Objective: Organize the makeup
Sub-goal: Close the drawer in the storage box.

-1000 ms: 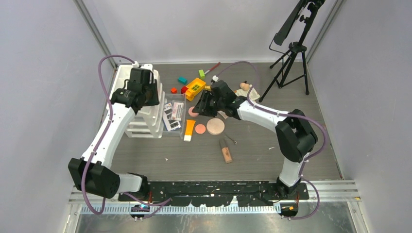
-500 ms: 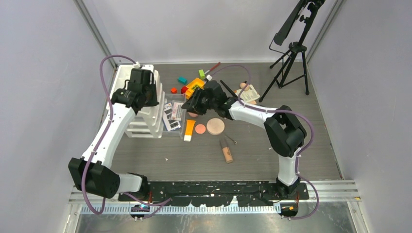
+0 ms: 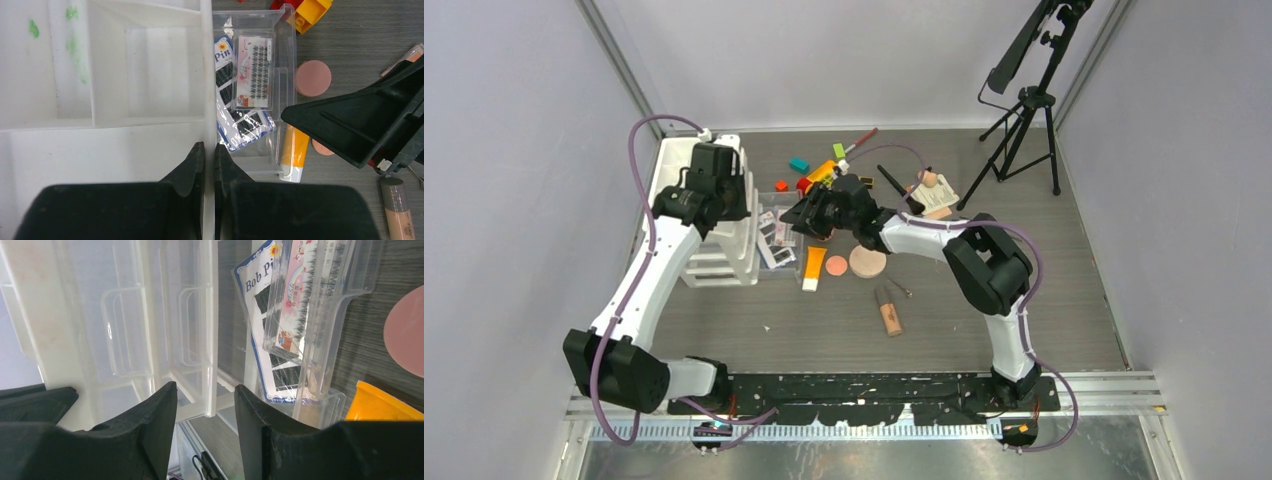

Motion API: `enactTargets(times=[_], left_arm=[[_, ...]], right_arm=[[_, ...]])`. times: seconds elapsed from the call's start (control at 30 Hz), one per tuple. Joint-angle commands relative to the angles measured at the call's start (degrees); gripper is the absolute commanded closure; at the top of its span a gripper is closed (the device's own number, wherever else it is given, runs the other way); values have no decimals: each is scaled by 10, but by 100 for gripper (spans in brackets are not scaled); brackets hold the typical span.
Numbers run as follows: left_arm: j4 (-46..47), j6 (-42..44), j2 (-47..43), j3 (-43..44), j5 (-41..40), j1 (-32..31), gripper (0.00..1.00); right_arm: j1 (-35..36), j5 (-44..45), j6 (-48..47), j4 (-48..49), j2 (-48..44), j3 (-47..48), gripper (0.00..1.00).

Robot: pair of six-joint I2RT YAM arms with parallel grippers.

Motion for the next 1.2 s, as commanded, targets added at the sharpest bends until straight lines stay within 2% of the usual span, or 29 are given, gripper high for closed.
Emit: enactTargets(times=[0.0,0.23,0.67,0.93,1.17], left_arm=[[23,3,-45,-17,-5,3,100],[50,-1,-84,-37,20,4,100],[69,-9,-110,-49,39,11,100],[81,-13,-125,-58,48,11,100],[86,-14,-131,-62,54,11,100]], right_arm=[[6,-9,31,87,9,16,48],[9,-27,56,139,21,17,50],[25,-26,69,160,45,22,49],[38,-22,80,185,65,33,55],[48,-11,82,180,84,53,55]])
